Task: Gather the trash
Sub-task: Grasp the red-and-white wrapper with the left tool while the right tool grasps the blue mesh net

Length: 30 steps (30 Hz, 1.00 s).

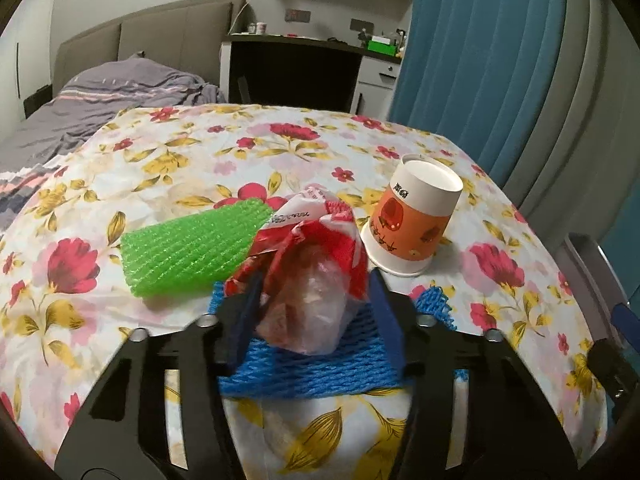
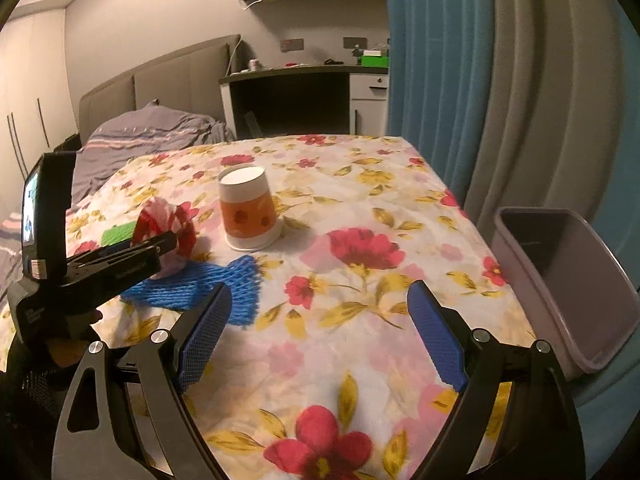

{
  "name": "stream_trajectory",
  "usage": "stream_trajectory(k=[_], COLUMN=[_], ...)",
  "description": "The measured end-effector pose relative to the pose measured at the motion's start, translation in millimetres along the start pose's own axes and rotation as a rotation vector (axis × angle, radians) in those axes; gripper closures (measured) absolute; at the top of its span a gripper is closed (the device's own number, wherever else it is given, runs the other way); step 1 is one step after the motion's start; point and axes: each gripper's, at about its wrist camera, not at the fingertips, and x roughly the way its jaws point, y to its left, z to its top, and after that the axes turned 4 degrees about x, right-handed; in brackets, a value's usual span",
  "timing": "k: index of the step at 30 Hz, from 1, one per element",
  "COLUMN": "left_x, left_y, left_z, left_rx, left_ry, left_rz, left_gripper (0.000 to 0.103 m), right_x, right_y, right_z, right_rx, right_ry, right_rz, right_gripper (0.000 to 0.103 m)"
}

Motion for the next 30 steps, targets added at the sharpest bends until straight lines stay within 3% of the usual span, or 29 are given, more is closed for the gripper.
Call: stream_trajectory(k=[6,12,18,25,30], left_x=[-18.9,-64.6,-98.4,-103.7,-106.8], left_y=[6.8,16.9,31.8,58.8,65.2], left_z=[0.7,2.6,-9.5,-25.5,-33.2], left_rx=[-0.010,-0.029,-0.010,-0.094,-0.122], left_ry=[-0.045,-0.138,-0.198,-0.173,-0.171], left_rz=[-0.049,-0.079,0.019,0.034,0.035], left_gripper=[0.082,0.084,0.084,0.084,0.084], right_x=[11.7,33.0,66.4,86.0,97.5], right_y=[18.7,41.0,57.6,67.9,67.2], right_z=[1.5,0.6,-5.7,-8.7,-8.7], right_rx=[-0.023,-0.053,-0.058,-0.063,-0.043], right_ry=[0.022,0.062,0.142,0.195,0.247], right_rz=[0.014,0.029,0.031,0.027,0.033], right_gripper=[0.017,0.019,0.027,0.032,0.042])
